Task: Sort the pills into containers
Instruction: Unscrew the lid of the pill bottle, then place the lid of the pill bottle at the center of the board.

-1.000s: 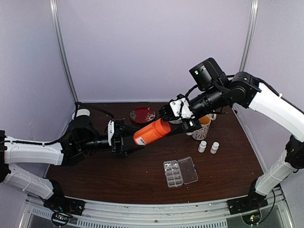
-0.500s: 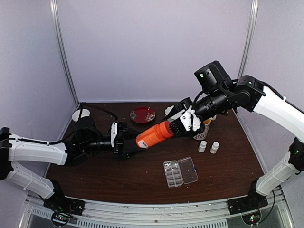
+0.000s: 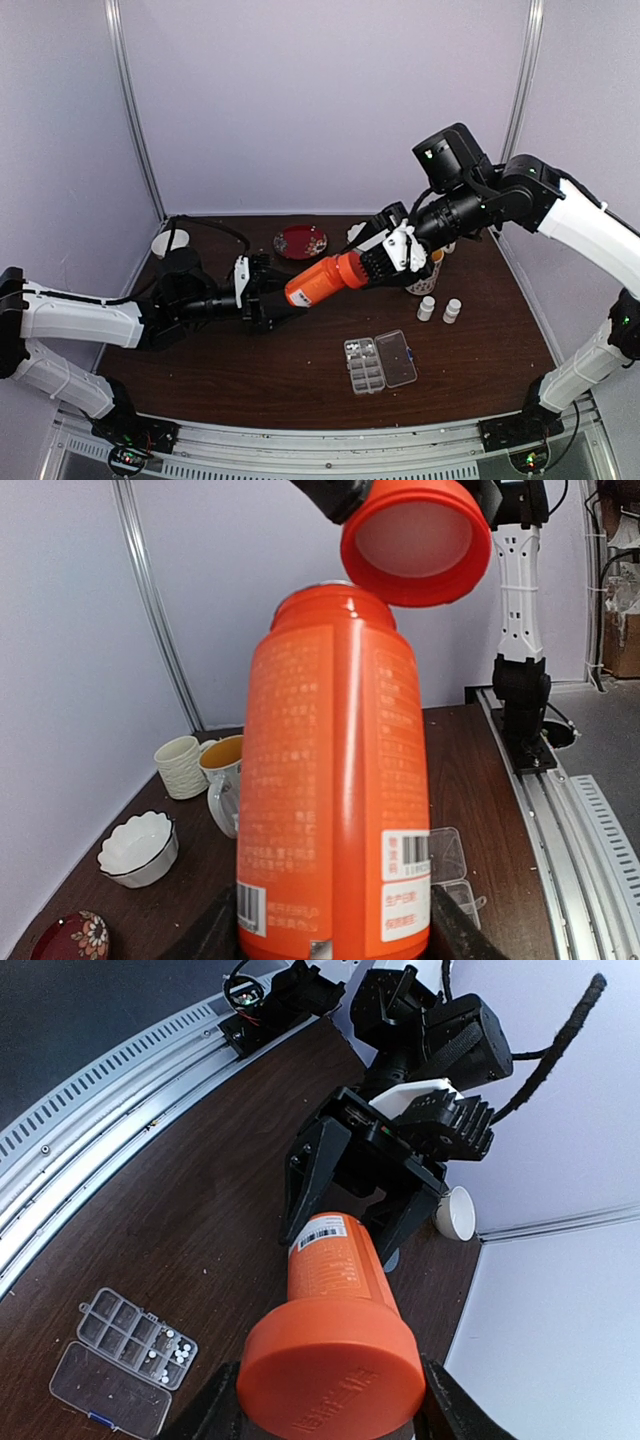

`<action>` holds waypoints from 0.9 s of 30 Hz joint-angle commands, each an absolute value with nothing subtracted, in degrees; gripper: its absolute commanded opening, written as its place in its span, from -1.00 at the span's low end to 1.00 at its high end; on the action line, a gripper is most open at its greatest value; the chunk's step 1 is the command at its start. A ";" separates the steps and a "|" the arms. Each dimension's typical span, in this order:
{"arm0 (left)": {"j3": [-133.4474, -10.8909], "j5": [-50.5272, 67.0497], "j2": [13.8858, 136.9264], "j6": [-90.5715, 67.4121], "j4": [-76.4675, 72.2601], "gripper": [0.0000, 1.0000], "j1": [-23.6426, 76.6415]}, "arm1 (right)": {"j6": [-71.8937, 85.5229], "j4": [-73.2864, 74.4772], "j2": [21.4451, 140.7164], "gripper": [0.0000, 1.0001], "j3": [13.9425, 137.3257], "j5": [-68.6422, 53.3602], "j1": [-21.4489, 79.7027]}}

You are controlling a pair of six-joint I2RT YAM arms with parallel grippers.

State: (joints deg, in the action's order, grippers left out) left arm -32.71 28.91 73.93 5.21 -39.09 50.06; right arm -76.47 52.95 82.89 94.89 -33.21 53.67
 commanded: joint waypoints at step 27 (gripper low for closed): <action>-25.23 21.29 74.78 7.73 -41.66 -1.00 54.21 | -7.79 34.60 79.10 -1.00 73.43 -14.02 45.76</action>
